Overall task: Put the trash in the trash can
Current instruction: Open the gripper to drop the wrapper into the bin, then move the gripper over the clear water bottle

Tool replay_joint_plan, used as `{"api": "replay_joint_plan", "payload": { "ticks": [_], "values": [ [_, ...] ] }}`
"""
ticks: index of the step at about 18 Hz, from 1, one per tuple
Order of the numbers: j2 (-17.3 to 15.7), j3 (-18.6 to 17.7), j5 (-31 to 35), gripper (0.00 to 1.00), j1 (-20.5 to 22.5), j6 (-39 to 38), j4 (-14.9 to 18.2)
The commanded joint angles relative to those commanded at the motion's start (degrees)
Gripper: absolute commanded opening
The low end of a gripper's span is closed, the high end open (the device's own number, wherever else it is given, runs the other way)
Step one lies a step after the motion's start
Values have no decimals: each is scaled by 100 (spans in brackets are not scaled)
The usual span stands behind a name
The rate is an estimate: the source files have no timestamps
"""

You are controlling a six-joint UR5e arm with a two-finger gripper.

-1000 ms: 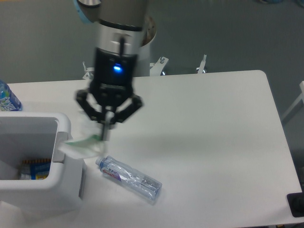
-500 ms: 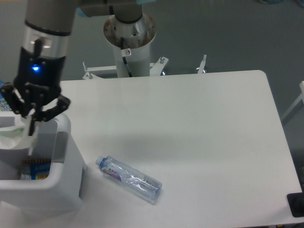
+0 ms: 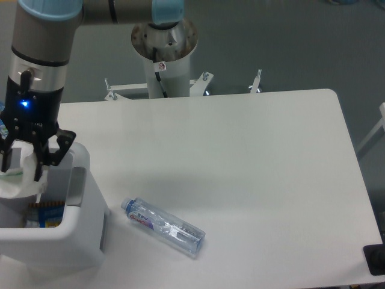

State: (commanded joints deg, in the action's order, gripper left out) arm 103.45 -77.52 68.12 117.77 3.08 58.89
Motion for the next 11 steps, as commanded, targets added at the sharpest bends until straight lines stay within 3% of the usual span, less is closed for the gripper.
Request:
{"api": "replay_joint_plan", "payload": {
  "ticks": [7, 11],
  "values": [
    [-17, 9, 53, 100, 52, -26, 0],
    [-26, -18, 403, 100, 491, -254, 9]
  ]
}}
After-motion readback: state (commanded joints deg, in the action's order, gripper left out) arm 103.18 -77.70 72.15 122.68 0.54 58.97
